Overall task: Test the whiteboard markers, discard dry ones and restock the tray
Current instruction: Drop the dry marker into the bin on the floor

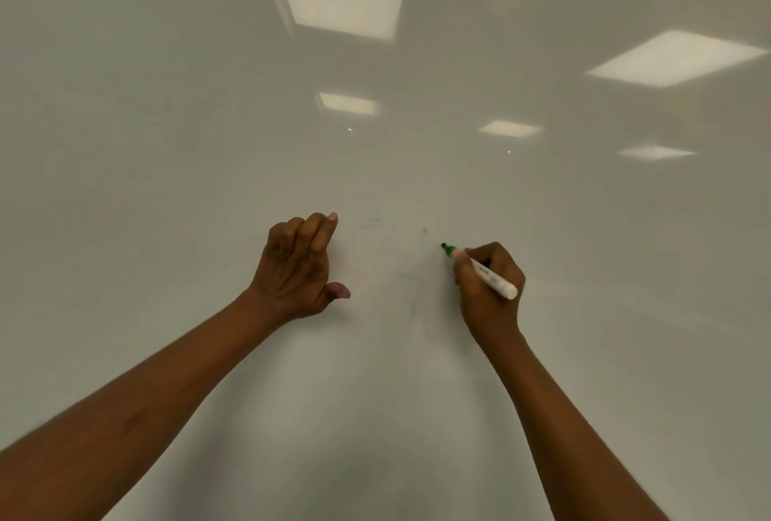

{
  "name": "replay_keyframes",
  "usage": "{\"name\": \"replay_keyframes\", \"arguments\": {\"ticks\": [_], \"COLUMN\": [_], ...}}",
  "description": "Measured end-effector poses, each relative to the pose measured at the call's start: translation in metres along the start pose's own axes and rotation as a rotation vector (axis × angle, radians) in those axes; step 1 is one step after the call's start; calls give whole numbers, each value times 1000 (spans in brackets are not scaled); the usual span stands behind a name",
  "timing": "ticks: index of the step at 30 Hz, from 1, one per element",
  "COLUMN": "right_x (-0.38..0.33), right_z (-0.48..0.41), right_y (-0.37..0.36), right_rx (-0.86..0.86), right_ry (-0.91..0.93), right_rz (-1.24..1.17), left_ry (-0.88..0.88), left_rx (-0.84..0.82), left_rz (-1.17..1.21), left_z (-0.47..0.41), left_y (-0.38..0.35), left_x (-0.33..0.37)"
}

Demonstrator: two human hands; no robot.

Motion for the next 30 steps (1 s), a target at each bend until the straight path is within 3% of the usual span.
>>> {"name": "replay_keyframes", "arguments": {"ticks": [2, 6, 11, 16, 21, 24, 27, 30], "right_x": [3, 19, 37, 55, 50, 33, 7, -8], "right_z": [6, 15, 35, 69, 85, 96, 105, 118], "right_y": [5, 14, 32, 30, 18, 13, 4, -9], "right_rx": [9, 35, 103, -21, -169, -164, -195, -268], "right_ry": [44, -81, -103, -67, -223, -397, -438, -461], "right_rz": [39, -12, 16, 129, 240, -20, -257, -371], "left_ry": [-28, -54, -94, -50, 142, 288, 463, 442], "left_rx": [37, 59, 118, 171, 69, -38, -96, -43], "left_rz": [-19, -6, 102, 259, 413, 553, 686, 713], "left_z": [1, 3, 6, 24, 46, 57, 60, 55], "left_y": [0, 2, 8, 12, 5, 0, 5, 16], "left_x": [1, 0, 8, 35, 61, 73, 81, 91]}}
Point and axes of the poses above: each hand's wrist, its own z-axis away from the middle knuckle, its own y-axis out of the back of the hand, x = y × z, the point moved 6 cm from there along -z, towards the middle knuckle, and after that the axes turned 12 degrees about -y, right-handed, at the moved point
